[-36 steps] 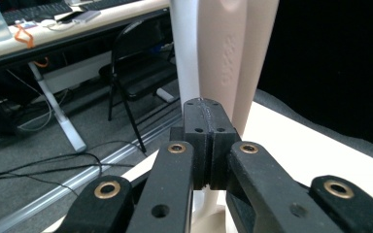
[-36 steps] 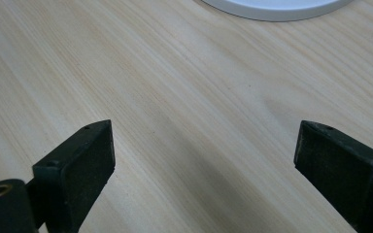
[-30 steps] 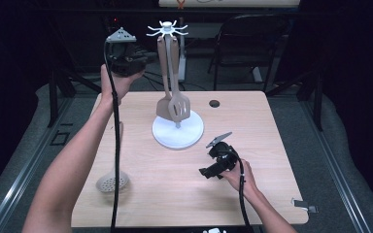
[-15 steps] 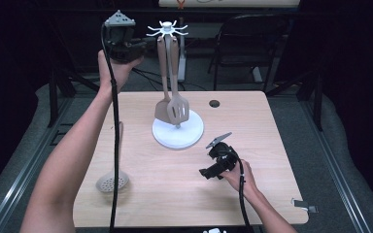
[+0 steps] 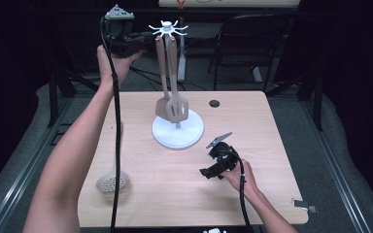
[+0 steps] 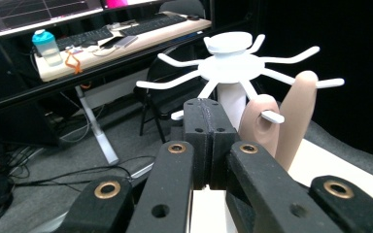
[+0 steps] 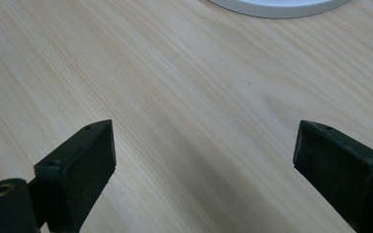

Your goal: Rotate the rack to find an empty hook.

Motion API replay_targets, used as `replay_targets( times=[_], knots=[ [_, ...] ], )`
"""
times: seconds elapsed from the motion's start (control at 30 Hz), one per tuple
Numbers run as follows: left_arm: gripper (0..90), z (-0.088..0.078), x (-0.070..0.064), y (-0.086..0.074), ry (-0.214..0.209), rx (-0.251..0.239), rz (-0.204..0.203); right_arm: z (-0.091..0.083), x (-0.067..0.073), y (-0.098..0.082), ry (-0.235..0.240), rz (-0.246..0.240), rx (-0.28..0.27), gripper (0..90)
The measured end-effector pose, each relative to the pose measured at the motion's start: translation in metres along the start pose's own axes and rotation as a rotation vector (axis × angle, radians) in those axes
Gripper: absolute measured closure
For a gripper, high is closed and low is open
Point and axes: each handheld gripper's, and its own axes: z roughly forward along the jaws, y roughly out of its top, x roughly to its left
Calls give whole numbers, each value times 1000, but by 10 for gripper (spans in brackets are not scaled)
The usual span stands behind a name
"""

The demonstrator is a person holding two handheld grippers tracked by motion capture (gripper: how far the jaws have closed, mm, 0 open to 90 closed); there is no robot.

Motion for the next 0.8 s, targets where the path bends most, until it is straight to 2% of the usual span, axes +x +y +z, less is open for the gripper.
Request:
replay_targets(
  times=[0.43, 0.47, 0.53, 0.57, 0.73, 0.8],
  knots=[
    [900, 8, 5, 6, 25, 16, -17, 0, 1, 1, 3, -2, 9, 80],
    [900, 8, 5, 6, 27, 18, -19, 2, 2, 0, 4, 12, -8, 79],
    [900, 9, 5, 6, 31, 23, -19, 1, 2, 0, 4, 12, -9, 79],
    [900, 8, 6, 5, 29, 22, -20, 0, 1, 1, 2, 1, 8, 80],
    [900, 4, 4, -3, 20, 23, -15, -1, 1, -1, -1, 11, -6, 80],
    [900, 2, 3, -7, 14, 28, -7, -1, 0, 0, -1, -2, -1, 80]
  ],
)
